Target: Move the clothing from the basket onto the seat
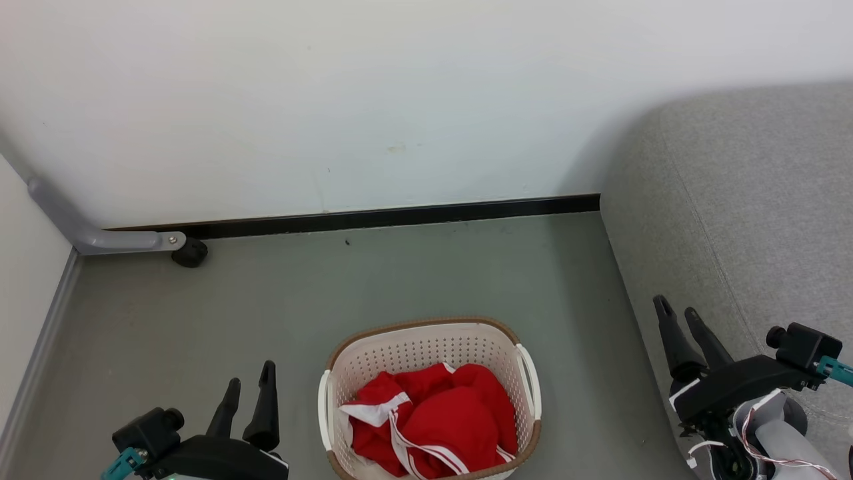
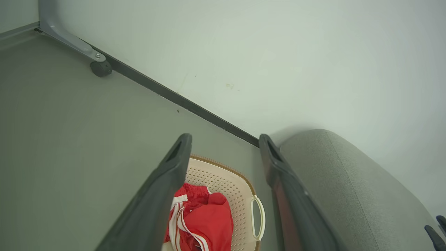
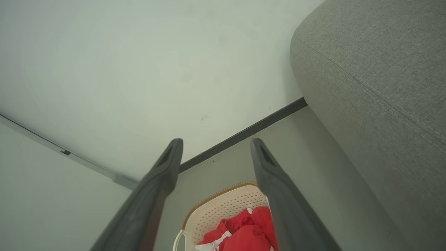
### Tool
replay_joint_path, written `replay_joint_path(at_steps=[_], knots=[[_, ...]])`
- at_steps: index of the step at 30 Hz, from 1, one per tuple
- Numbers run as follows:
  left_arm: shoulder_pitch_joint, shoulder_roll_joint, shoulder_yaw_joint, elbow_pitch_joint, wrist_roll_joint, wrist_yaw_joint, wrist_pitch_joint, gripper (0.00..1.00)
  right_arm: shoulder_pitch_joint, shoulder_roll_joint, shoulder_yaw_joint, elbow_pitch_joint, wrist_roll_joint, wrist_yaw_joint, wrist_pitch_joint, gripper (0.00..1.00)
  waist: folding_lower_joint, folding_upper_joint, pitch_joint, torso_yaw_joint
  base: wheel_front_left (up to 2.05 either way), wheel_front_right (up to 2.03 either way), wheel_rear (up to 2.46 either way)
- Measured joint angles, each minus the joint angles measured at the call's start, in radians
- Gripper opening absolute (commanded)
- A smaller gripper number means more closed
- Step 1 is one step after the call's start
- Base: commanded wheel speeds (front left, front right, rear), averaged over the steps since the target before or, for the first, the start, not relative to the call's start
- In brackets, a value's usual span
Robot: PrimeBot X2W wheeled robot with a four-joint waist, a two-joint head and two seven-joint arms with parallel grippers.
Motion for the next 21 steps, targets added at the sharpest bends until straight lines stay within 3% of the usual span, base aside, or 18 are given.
replay_joint_path(at_steps=[21], knots=[[-0.013, 0.021, -0.050, 0.010, 0.352, 0.043, -0.075, 1.00, -0.083, -0.045, 0.128, 0.102, -0.260, -0.016, -0.078, 1.00, 0.0000, 0.0000, -0.005, 0.000, 0.00, 0.00, 0.00]])
